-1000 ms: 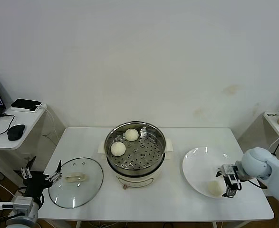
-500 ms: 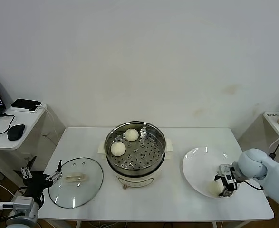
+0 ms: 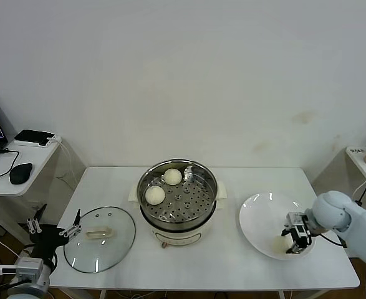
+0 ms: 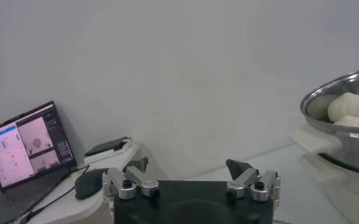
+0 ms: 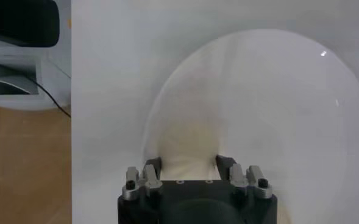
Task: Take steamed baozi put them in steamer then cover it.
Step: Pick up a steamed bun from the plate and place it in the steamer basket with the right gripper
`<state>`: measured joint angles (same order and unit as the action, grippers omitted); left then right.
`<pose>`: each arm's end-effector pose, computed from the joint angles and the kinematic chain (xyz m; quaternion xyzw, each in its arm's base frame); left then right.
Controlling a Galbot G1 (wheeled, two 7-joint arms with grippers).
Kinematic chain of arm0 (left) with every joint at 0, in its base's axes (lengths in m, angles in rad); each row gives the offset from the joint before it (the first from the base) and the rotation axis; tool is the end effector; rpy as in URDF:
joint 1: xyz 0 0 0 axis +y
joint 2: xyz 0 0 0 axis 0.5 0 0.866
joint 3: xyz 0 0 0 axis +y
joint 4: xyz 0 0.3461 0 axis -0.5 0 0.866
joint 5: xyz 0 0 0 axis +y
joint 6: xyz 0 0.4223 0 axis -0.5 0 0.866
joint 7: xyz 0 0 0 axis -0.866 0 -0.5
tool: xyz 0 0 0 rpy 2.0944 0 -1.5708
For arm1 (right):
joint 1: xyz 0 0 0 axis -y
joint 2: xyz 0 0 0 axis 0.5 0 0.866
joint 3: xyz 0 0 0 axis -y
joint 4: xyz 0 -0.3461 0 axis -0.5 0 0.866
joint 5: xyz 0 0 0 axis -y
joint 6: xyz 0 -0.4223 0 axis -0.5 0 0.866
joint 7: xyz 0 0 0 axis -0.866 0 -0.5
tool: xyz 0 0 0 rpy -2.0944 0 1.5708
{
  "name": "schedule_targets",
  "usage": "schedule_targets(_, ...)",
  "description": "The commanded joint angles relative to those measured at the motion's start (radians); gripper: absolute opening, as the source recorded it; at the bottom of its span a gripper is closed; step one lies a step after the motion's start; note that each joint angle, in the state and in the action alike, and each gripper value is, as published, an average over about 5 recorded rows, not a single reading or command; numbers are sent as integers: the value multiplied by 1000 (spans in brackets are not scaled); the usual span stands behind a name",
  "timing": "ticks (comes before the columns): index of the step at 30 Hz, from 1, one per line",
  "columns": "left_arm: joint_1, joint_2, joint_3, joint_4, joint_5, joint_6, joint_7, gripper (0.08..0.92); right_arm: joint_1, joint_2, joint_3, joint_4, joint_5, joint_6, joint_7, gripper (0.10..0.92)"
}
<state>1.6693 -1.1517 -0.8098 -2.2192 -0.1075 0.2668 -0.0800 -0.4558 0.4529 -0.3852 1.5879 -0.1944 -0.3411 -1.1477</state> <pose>0.2365 0.1239 -0.2243 0.0531 -0.9751 -0.1994 0.0810 0.4651 -0.1590 -0.2270 0.4890 -0.5557 0.5054 0.4434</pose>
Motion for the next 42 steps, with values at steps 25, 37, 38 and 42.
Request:
schedule_targets(25,4,3,-24,-8,-10,-2,0,823,950,264,-490,-19,310,-22,2,576)
schedule_targets(37,10,-10,-48,-4,-8,-1,-1,823,981,504,-610,19,375,-9,69,577)
schedule_targets(38,11,-11,-50,-5,-8,0,-1,823,972,517,-620,18,372,0,71,577)
schedule_targets(42,18,-16,-65,-10,-9,-1,0,823,932,559,-662,7,337,51,73,577)
